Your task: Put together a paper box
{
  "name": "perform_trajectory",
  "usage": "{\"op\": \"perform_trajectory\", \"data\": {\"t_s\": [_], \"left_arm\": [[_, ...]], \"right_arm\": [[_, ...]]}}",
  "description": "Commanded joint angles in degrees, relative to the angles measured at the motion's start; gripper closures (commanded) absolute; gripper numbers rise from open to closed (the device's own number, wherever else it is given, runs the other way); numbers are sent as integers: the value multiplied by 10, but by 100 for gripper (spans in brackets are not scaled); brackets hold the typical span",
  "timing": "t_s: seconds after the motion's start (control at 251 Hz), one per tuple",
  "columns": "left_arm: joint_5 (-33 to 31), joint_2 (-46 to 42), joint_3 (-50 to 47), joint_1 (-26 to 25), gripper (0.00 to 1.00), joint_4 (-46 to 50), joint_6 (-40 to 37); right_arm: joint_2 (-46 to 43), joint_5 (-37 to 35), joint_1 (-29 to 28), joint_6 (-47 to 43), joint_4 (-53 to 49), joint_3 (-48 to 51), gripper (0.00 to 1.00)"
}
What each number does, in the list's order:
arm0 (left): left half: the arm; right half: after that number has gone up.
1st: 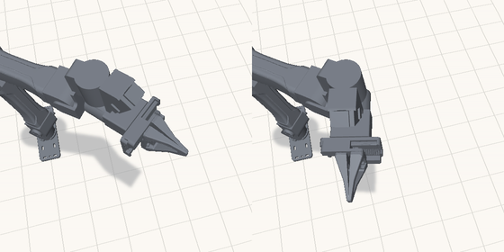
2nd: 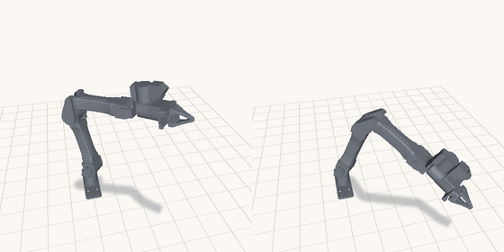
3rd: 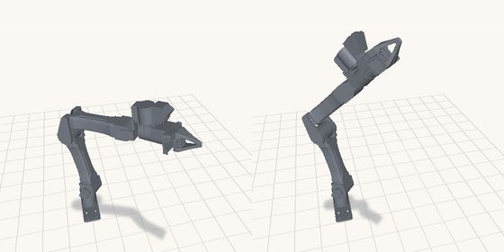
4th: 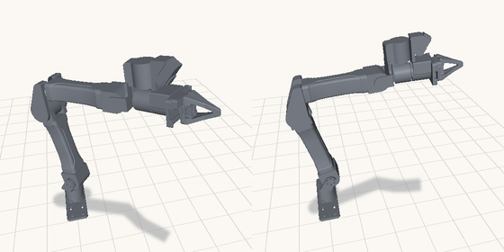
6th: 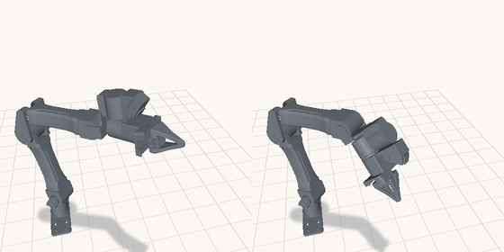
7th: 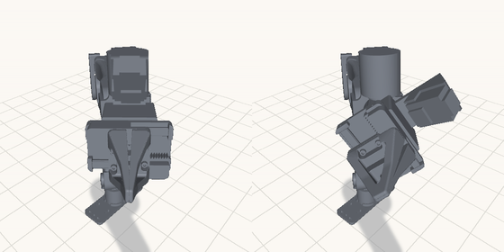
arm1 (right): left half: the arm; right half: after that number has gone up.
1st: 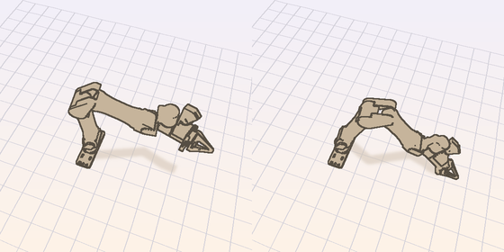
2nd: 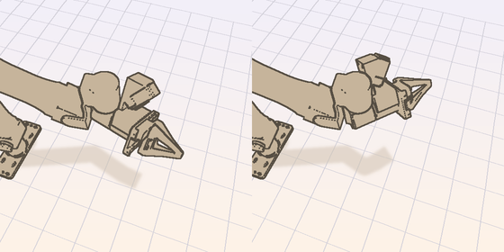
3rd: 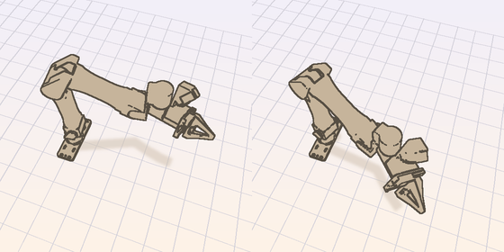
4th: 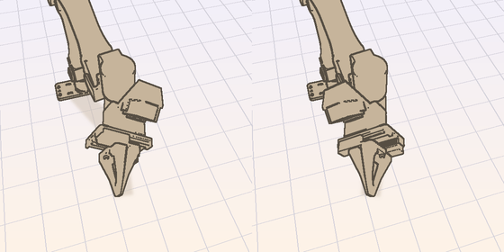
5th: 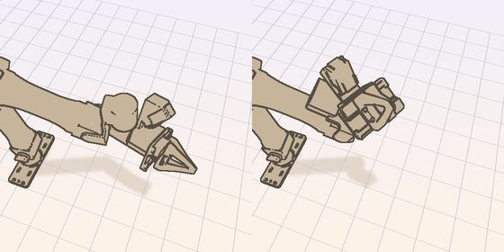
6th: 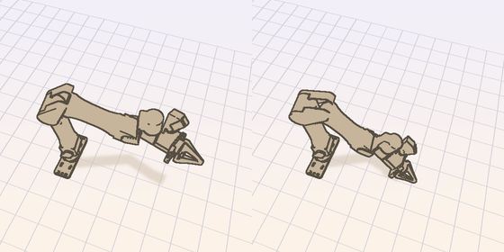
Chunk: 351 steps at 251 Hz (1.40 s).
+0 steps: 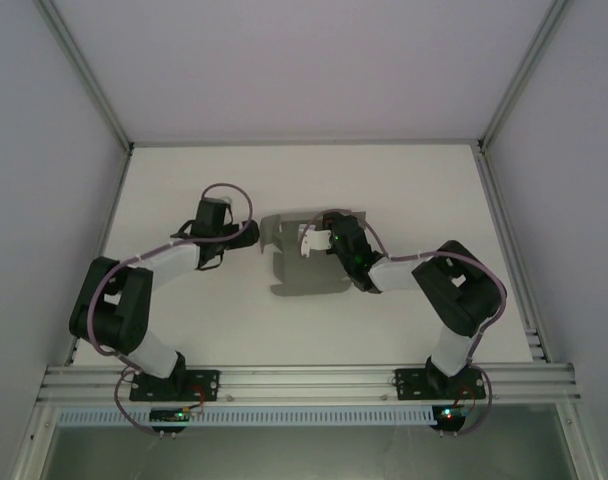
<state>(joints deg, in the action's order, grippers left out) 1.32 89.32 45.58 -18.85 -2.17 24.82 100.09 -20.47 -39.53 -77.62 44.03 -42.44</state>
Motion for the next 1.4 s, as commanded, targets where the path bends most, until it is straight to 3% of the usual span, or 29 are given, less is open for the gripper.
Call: {"op": "perform_trajectory", "data": {"t_s": [0.0,0.104,0.319,0.583,0.898,1.03,1.293,1.397], "left_arm": [[77,-1,1,1,10,-48,-34],[144,-1,-11,-5,14,-93,-56],[186,23,0,-30,22,-117,-77],[186,67,25,-59,42,-116,-88],[211,104,26,-81,46,-207,-51],[168,118,20,-105,47,-231,-67],[-2,127,23,-150,42,-260,-93],[-7,125,29,-160,41,-258,-100]], "right_arm": [[12,-19,-1,-10,4,-3,100],[13,-25,-1,-7,9,-2,100],[18,-39,-7,-2,8,-5,100],[19,-47,-12,7,8,-1,100],[1,-39,-20,46,0,4,100],[-16,-25,-19,73,-39,6,100],[-29,3,-21,102,-128,-2,100],[-29,16,-19,136,-206,-29,100]]}}
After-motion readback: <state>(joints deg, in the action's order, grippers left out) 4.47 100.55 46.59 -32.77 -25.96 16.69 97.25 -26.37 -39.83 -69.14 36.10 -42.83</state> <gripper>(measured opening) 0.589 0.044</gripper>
